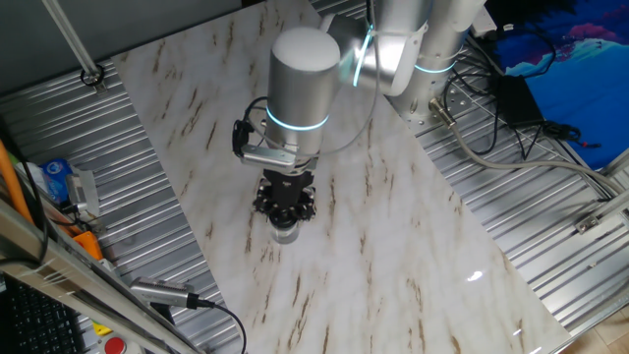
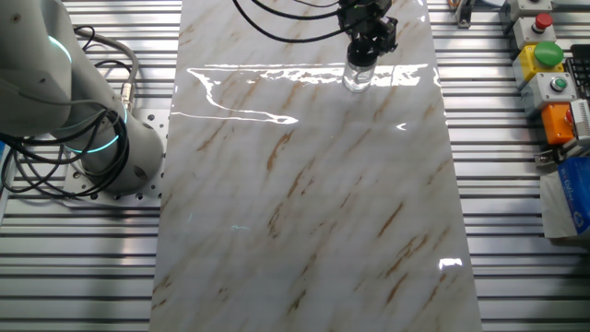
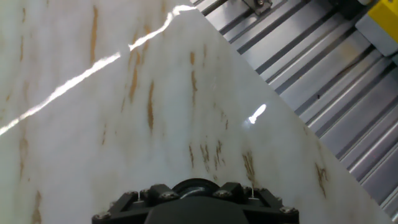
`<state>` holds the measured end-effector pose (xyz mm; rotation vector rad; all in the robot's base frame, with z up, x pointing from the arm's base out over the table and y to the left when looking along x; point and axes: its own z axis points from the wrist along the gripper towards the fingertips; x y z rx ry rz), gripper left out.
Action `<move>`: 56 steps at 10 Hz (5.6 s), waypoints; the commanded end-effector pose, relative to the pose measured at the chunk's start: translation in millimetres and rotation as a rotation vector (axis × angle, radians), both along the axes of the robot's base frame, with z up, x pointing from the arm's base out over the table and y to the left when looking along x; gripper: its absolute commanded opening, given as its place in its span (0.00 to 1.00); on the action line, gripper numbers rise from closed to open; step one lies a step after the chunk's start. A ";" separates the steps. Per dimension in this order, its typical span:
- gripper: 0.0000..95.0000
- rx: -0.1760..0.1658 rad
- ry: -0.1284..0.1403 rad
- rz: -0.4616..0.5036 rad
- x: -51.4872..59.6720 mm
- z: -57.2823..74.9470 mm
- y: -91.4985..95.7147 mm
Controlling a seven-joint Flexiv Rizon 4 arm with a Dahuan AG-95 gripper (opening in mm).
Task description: Screw the lid onto the jar
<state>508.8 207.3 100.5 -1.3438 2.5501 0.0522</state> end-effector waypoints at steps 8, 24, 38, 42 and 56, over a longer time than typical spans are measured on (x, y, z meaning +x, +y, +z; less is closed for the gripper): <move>1.00 -0.130 0.042 0.151 -4.4 4.8 9.2; 0.80 -0.179 0.124 0.199 -10.3 25.8 7.1; 0.00 -0.162 0.149 0.129 -15.4 31.3 2.3; 0.00 -0.151 0.136 0.101 -13.2 32.8 2.1; 0.00 -0.122 0.085 0.106 -9.5 36.0 -2.6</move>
